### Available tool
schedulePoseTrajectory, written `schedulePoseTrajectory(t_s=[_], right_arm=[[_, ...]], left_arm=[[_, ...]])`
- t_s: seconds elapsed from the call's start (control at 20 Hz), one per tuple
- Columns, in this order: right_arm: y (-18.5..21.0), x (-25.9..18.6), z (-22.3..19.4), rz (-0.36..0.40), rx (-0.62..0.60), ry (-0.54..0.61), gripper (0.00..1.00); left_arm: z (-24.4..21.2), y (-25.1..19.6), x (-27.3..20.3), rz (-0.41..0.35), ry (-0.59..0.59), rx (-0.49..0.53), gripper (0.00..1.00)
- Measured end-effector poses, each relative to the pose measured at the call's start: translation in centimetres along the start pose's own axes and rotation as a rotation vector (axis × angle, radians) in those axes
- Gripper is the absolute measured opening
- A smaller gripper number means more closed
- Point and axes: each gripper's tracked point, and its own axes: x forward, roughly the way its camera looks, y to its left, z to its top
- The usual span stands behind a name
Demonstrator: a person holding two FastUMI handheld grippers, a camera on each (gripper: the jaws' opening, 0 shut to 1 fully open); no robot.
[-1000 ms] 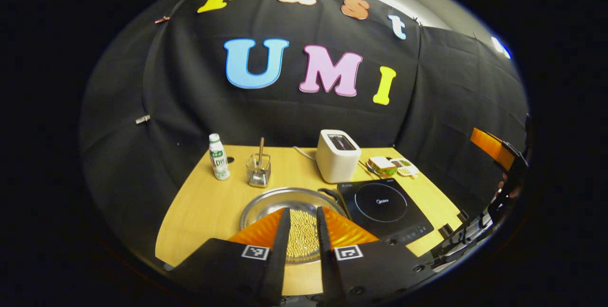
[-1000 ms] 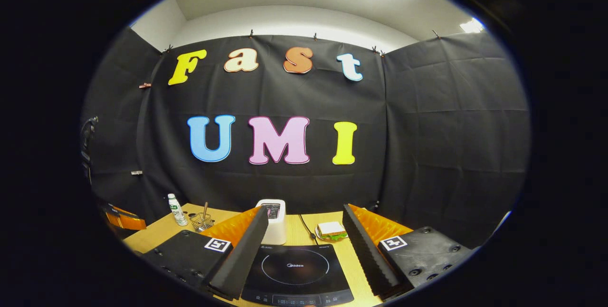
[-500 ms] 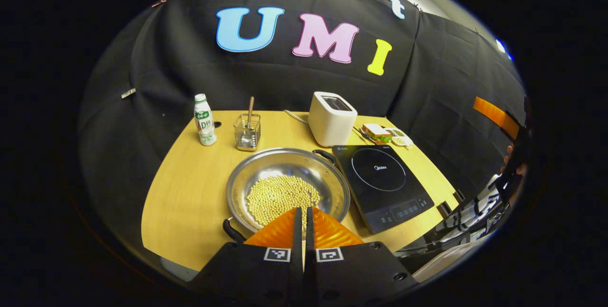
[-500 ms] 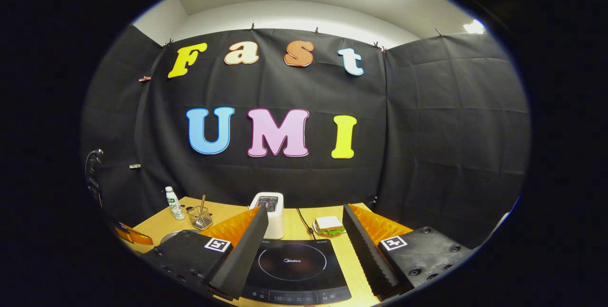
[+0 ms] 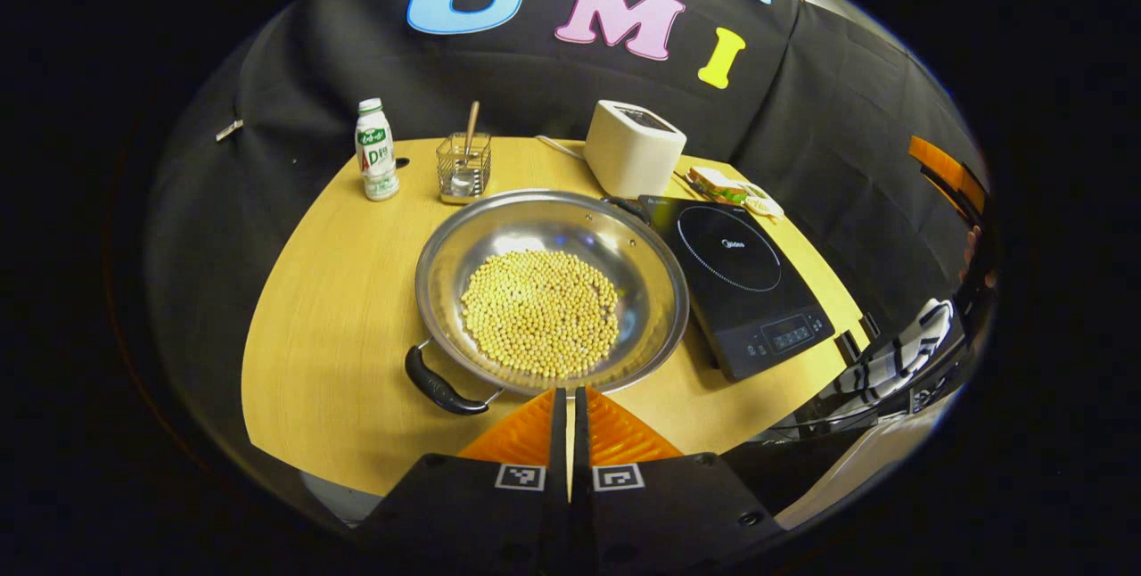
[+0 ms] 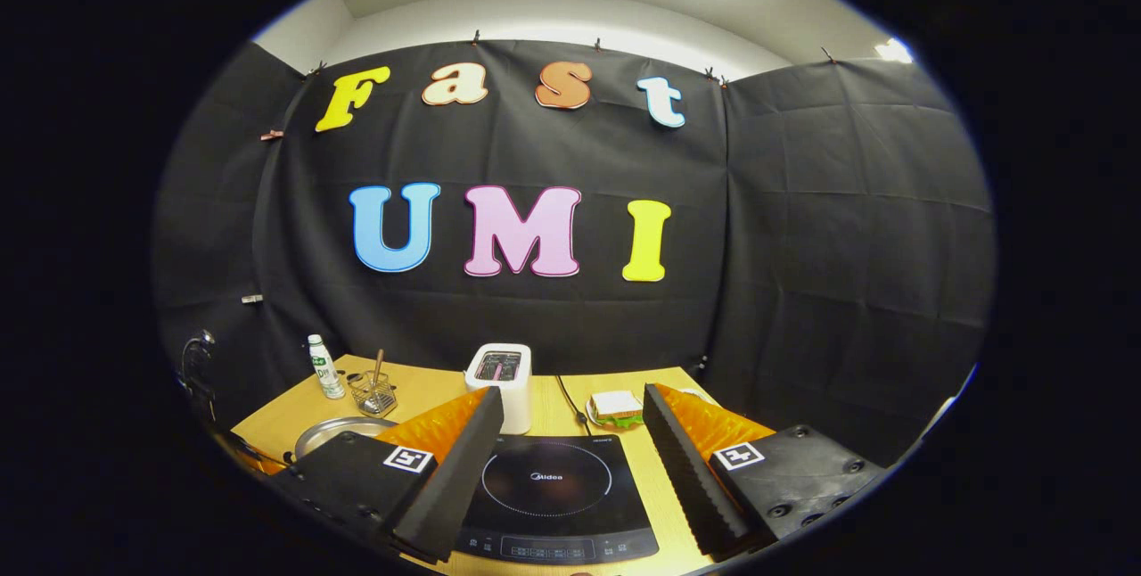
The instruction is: First push the handle of the pot to place it horizontally, then grasp the pot with both hands and set it on the induction cooktop.
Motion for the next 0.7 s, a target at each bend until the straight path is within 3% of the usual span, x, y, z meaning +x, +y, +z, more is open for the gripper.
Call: schedulePoseTrajectory(t_s=[0.25,0.7], right_arm=[[0.1,-0.1,-0.4,-0.003,0.000,0.018,0.98],[0.2,-0.6,-1.6,-0.025,-0.019,0.049,0.98]], left_arm=[[-2.0,2.0,1.6,-0.005,0.074,-0.058,0.05],[-3.1,4.2,3.8,0.009,0.140,-0.048,0.05]])
